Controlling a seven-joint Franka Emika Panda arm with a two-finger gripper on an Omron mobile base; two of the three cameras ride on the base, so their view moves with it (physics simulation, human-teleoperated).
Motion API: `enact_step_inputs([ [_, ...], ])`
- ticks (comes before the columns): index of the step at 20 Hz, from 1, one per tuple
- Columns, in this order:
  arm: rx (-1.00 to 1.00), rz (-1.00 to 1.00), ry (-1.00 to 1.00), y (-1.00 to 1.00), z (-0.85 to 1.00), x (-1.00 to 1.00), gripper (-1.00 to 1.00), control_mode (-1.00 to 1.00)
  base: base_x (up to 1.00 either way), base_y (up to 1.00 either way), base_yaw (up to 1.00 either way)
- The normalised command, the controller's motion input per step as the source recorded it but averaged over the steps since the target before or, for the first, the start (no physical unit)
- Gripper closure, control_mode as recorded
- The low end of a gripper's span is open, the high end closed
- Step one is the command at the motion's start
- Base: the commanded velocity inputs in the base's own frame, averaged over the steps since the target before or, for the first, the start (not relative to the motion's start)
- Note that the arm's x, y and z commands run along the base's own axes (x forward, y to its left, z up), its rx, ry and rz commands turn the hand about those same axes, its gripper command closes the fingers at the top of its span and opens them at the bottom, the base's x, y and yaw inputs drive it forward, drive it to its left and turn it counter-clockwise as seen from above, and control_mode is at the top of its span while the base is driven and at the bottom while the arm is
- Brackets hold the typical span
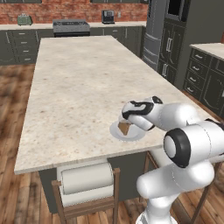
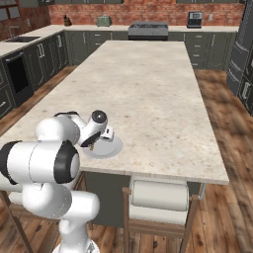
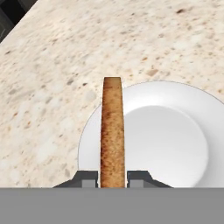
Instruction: Start the toaster. Once the lever pops up, take the bread to the plate on the dining counter.
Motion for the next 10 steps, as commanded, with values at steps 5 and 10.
enact_step_inputs([
  [5,0.0,0.0,0.0,0.0,-0.14,0.13,1.0,-1.0,0.0,0.0,0.0],
  [10,0.0,0.0,0.0,0.0,-0.09,0.0,1.0,-1.0,0.0,0.0,0.0],
])
